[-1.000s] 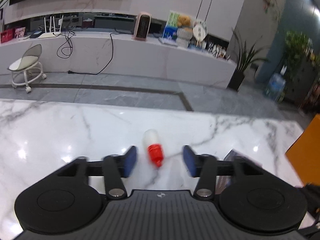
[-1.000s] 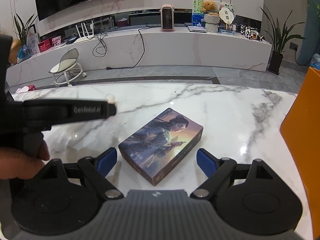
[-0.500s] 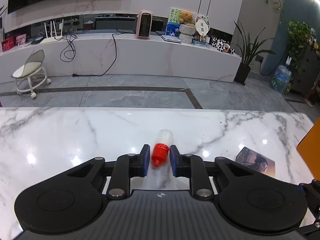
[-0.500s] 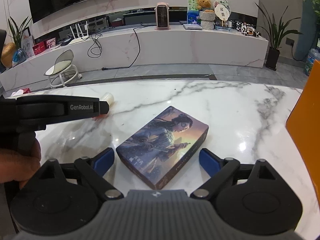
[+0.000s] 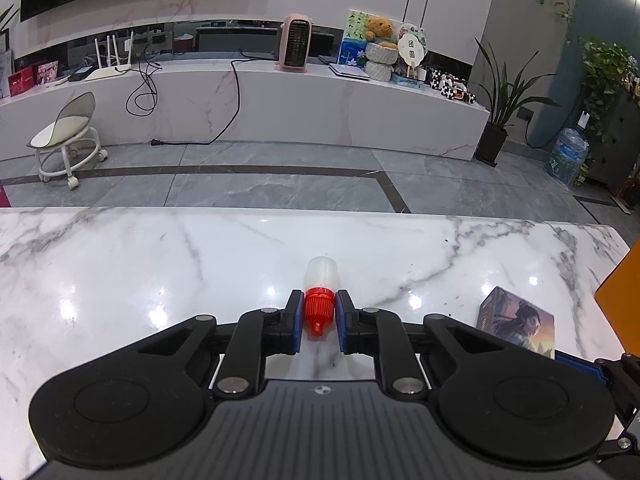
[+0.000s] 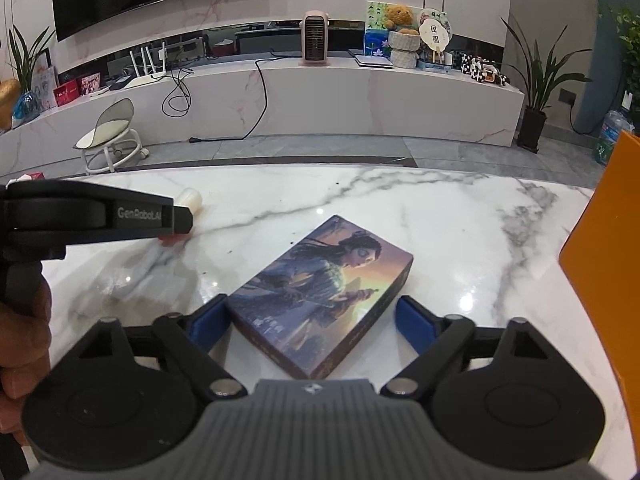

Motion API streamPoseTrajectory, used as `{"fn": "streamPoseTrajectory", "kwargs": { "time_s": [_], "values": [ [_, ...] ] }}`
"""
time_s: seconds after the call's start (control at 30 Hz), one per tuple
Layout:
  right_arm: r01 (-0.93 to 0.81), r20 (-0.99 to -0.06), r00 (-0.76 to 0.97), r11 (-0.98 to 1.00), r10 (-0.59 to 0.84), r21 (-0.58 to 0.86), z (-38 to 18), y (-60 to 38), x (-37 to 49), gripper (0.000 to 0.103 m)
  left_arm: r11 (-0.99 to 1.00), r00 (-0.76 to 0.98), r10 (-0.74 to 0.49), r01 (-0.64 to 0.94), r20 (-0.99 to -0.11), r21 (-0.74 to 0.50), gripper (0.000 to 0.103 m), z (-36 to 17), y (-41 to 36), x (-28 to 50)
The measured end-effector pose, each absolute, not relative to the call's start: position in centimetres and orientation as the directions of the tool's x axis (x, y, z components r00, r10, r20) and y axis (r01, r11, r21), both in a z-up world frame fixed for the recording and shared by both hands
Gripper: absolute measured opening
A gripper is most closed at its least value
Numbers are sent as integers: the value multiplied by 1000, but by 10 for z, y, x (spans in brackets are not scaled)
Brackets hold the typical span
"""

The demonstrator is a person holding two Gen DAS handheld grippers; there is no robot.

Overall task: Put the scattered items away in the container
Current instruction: 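Grasp the boxed book with the right tool while the left tool holds the bottle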

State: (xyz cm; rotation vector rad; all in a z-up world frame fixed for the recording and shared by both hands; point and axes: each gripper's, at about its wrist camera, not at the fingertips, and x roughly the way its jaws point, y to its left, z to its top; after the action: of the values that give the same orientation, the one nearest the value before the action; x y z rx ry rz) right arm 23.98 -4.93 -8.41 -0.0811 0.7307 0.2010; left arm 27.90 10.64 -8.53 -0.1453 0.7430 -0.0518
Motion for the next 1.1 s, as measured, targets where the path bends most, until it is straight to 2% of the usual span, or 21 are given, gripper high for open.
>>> {"fn": "streamPoseTrajectory", "kwargs": {
  "time_s": [0.37, 0.63, 1.1],
  "values": [
    [-243, -712, 680, 970, 178, 11, -73, -61, 232, 69, 990, 734, -88, -12, -674, -142, 19, -70, 107, 270],
    [-246, -729, 656, 969, 195, 38, -59, -76, 225, 67, 991, 735, -83, -9, -673, -132, 19, -54, 103, 256],
    [-243, -692, 681, 965, 240, 97, -25, -99, 219, 64, 994, 754, -78, 11, -652, -107, 19, -25, 92, 238]
  ]
}}
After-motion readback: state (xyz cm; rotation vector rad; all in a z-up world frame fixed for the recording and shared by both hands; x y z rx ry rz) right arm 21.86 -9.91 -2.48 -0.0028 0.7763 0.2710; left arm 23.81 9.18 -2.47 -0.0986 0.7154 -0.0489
